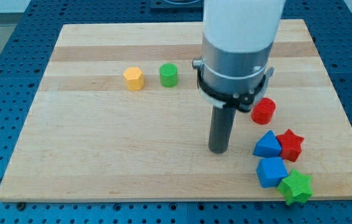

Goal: Point your arm at the red circle

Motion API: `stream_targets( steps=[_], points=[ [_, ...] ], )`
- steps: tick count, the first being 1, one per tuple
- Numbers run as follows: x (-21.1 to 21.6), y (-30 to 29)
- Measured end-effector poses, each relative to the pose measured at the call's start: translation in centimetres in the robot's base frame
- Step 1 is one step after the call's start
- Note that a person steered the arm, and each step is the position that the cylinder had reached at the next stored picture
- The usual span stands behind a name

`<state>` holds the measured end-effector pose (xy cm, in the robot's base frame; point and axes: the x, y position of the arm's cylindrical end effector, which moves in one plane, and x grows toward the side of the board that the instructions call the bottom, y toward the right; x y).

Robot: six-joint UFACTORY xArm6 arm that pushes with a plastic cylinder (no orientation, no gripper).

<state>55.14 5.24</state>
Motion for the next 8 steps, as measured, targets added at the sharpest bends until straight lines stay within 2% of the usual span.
stream_targets(
  steps=[2, 4, 5, 6, 7, 8],
  points=[
    [6.7, -0.1],
    [6.8, 0.2],
    [1.6, 0.2],
    [-5.6, 0.6],
    [-10.0, 2.1],
    [-10.5, 2.1]
  ],
)
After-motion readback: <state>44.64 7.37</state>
